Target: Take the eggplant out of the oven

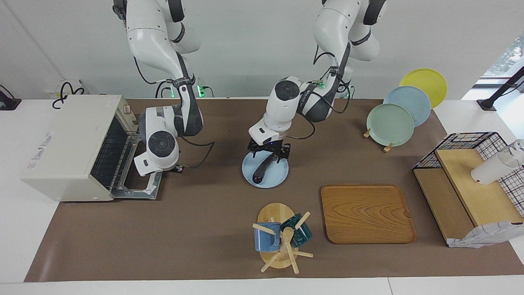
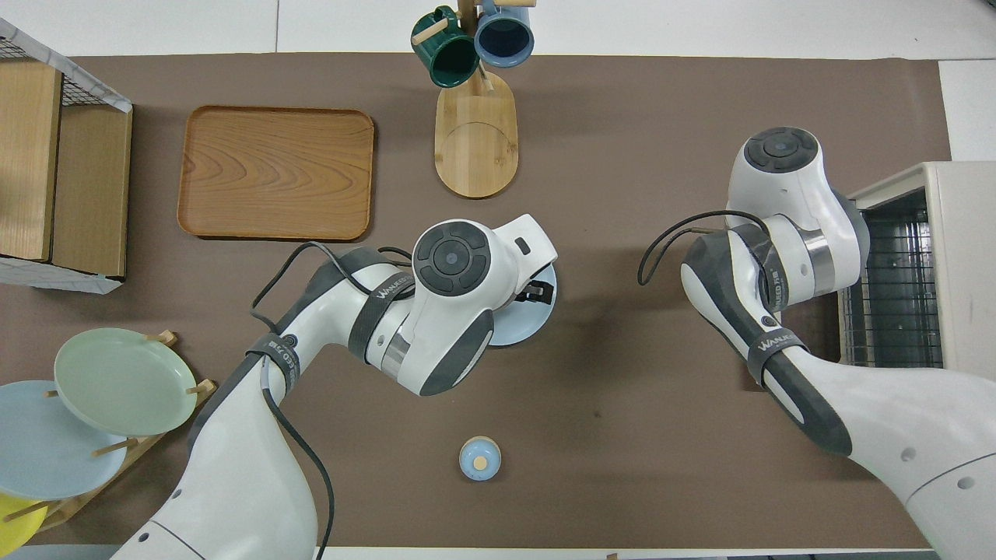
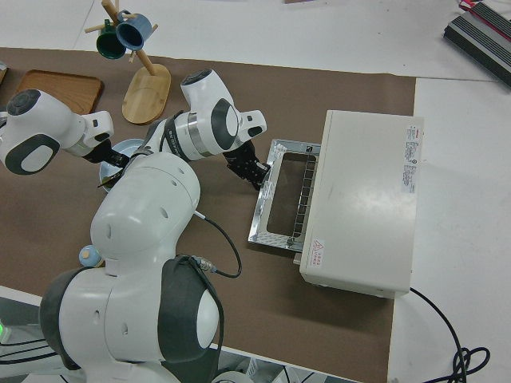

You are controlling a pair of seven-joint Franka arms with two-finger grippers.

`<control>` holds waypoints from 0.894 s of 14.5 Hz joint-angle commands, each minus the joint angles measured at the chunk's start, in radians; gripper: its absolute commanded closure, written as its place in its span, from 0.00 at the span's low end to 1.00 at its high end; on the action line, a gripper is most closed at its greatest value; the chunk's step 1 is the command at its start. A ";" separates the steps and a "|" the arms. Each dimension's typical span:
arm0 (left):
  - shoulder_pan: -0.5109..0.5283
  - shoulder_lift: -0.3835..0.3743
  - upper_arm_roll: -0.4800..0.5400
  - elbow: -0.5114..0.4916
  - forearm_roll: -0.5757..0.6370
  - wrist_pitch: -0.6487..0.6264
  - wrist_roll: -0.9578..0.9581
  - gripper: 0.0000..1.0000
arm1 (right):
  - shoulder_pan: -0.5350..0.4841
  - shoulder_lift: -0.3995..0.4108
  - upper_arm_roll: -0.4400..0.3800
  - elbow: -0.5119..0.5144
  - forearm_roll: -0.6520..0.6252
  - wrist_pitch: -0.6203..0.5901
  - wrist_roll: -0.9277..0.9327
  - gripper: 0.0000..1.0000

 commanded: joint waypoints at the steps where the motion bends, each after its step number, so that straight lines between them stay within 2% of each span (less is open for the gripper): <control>1: -0.015 -0.010 0.019 -0.051 0.000 0.062 0.029 0.00 | -0.021 -0.070 0.002 -0.022 -0.060 0.002 -0.063 0.90; 3: -0.017 -0.007 0.019 -0.065 0.000 0.080 0.032 0.01 | -0.070 -0.139 0.005 -0.022 -0.057 -0.017 -0.135 0.87; 4: -0.015 -0.007 0.020 -0.065 0.000 0.080 0.032 0.07 | -0.090 -0.176 0.005 -0.022 -0.051 -0.020 -0.178 0.87; 5: -0.015 -0.007 0.020 -0.065 0.000 0.079 0.032 0.18 | -0.110 -0.202 0.005 -0.022 -0.046 -0.024 -0.222 0.86; 6: -0.014 -0.007 0.019 -0.065 0.000 0.077 0.032 0.34 | -0.134 -0.227 0.005 -0.022 -0.043 -0.035 -0.267 0.83; 8: -0.011 -0.007 0.020 -0.059 0.000 0.067 0.032 0.84 | -0.166 -0.256 0.005 -0.022 -0.040 -0.046 -0.339 0.82; 9: -0.008 -0.007 0.019 -0.057 0.000 0.064 0.031 1.00 | -0.183 -0.267 0.005 -0.022 -0.040 -0.052 -0.361 0.80; 13: 0.011 -0.017 0.019 -0.049 -0.003 0.042 0.020 1.00 | -0.217 -0.296 0.005 -0.020 -0.006 -0.096 -0.419 0.75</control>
